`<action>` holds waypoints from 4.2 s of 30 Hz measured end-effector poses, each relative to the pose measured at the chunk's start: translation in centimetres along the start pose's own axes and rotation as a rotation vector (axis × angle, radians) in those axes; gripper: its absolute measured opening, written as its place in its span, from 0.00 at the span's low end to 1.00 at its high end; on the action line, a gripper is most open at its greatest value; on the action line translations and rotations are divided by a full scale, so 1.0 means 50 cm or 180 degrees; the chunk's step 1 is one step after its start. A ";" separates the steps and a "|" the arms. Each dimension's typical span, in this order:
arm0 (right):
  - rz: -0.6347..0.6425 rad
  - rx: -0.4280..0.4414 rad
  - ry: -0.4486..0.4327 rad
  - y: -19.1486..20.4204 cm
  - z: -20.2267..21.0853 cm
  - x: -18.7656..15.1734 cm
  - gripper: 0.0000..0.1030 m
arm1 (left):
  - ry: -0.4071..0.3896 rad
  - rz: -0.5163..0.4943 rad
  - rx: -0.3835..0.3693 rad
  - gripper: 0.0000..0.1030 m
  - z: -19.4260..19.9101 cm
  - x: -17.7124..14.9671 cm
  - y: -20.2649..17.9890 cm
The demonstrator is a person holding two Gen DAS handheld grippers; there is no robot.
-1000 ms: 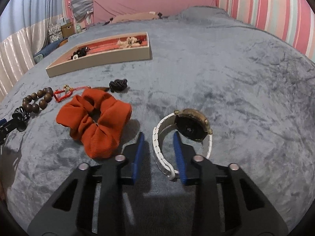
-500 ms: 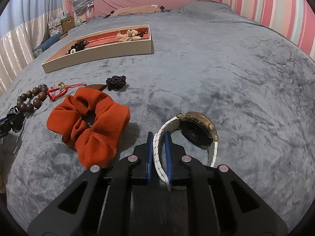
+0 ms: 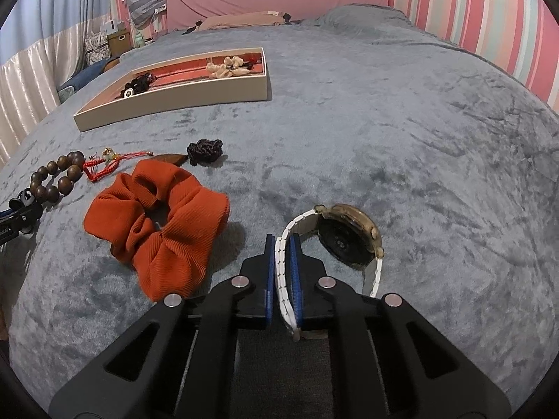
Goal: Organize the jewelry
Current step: 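Grasp the white-band watch with the right tool while the left tool grasps the black claw clip, then carry the watch and claw clip over the tray and lower them in, then open both tools over the tray and withdraw toward the remaining jewelry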
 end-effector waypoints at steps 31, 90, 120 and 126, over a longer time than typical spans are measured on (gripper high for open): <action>0.0271 0.0386 -0.0489 0.071 -0.009 0.269 0.08 | -0.0527 -0.0094 -0.0159 0.45 0.048 0.219 -0.060; 0.0747 0.0276 0.0176 0.190 -0.395 0.537 0.49 | 0.0052 -0.0217 0.0047 0.64 -0.318 0.485 -0.075; 0.0429 0.0418 -0.0425 0.089 0.011 0.362 0.92 | -0.0462 -0.0186 0.0035 0.87 0.076 0.273 -0.022; 0.0439 0.0332 -0.0465 0.084 0.038 0.292 0.92 | -0.0451 -0.0146 0.0055 0.87 0.091 0.203 -0.015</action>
Point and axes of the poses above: each gripper's, at about its wrist camera, not at the fingertips, and z roughly against the way its jaws point, y to its left, x to its top, the point moved 1 cm from there along -z, roughly the way its jaws point
